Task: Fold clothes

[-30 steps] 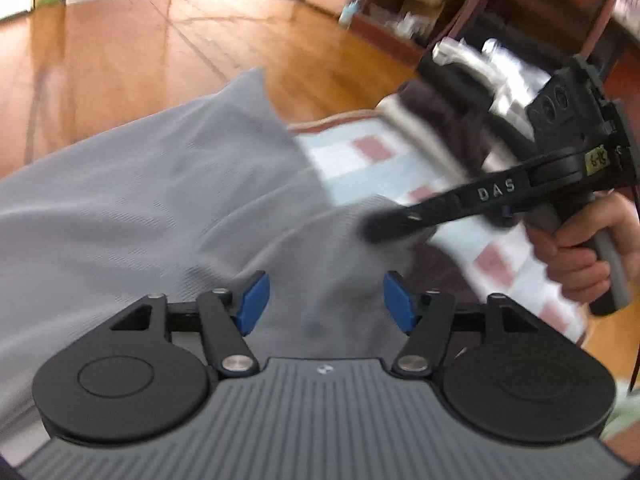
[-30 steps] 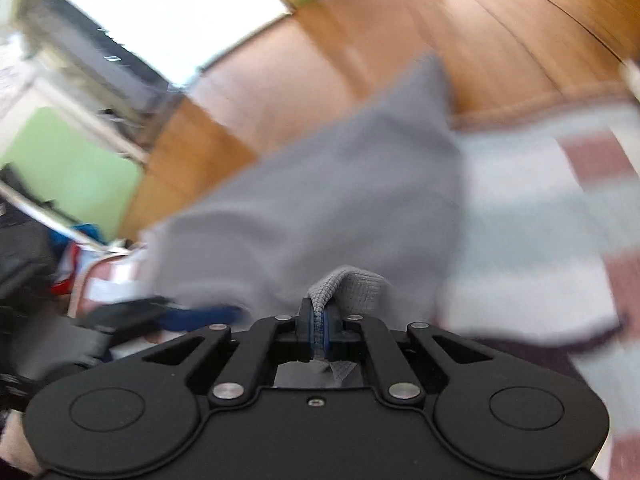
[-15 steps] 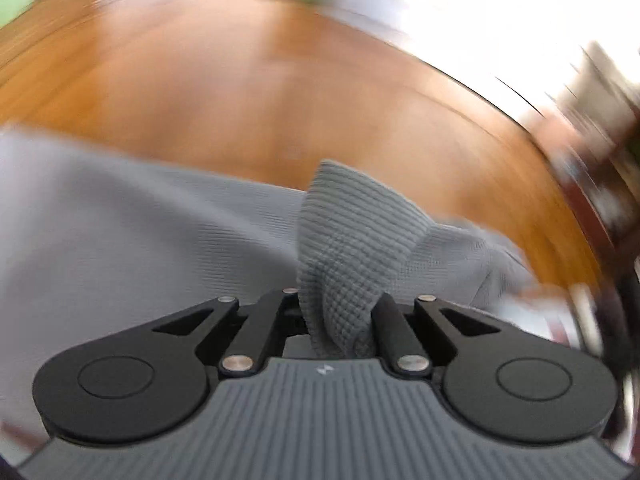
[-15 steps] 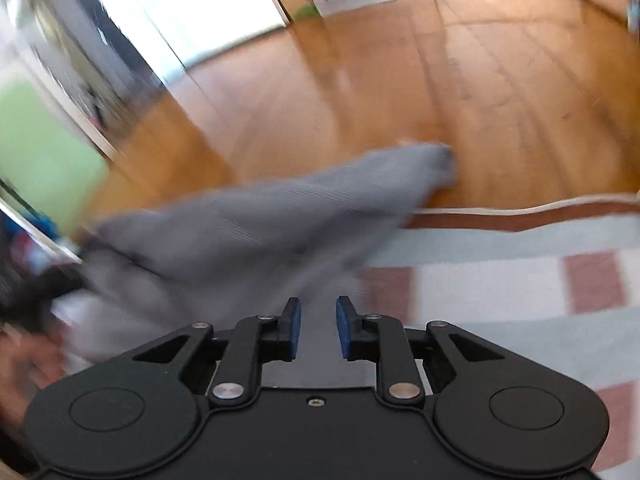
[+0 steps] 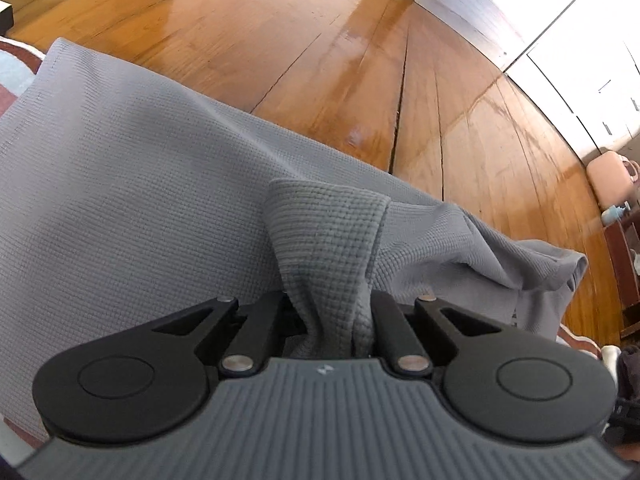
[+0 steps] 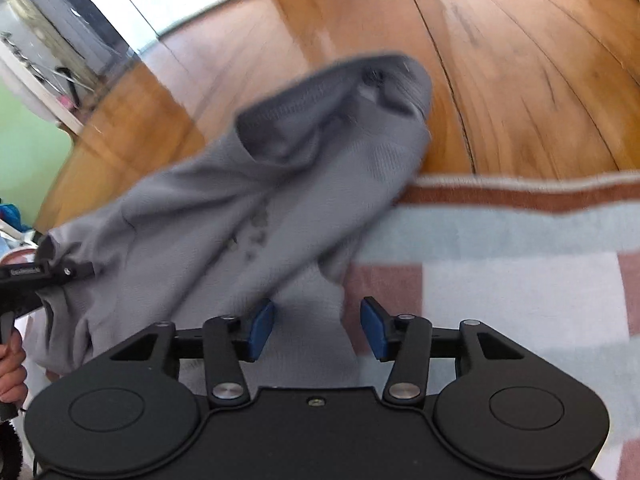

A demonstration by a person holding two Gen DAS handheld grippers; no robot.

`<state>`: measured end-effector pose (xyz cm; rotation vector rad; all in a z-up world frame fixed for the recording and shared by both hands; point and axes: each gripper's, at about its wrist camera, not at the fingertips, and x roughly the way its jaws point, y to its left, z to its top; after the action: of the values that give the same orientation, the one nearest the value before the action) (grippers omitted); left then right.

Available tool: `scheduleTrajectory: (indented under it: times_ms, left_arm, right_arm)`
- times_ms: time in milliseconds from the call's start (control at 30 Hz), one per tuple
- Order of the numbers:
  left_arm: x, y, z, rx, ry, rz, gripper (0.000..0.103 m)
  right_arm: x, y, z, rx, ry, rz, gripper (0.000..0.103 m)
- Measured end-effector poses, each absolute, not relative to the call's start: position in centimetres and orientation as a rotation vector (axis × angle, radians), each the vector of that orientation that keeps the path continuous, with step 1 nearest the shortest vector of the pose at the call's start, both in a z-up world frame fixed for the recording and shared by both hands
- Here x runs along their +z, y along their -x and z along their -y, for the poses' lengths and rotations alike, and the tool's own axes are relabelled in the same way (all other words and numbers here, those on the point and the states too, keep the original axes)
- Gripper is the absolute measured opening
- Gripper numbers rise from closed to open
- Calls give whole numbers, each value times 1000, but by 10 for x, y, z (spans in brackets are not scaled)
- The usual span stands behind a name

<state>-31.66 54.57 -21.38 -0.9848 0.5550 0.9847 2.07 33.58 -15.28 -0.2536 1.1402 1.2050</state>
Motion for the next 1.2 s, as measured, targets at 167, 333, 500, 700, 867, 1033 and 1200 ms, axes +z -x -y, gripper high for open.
scheduleTrajectory:
  times_ms: [167, 333, 500, 700, 867, 1033, 1200]
  left_arm:
    - [-211, 324, -548, 985, 996, -548, 4]
    - [-213, 323, -553, 972, 1000, -580, 4]
    - [-211, 317, -552, 956, 976, -595, 5]
    - [-207, 324, -551, 888, 1007, -537, 5]
    - [-200, 312, -549, 750, 960, -491, 5]
    - [-192, 302, -538, 608, 942, -418, 4]
    - [-180, 294, -525, 229, 1043, -302, 5]
  right_arm:
    - [-118, 13, -319, 1115, 410, -1007, 8]
    - [-111, 63, -306, 942, 686, -1031, 11]
    - [-118, 30, -287, 965, 406, -1149, 40]
    - [-128, -47, -270, 968, 86, -1170, 59]
    - [-153, -92, -301, 897, 114, -1162, 59]
    - [-148, -63, -344, 977, 421, -893, 6]
    - [-151, -68, -340, 846, 556, -792, 7]
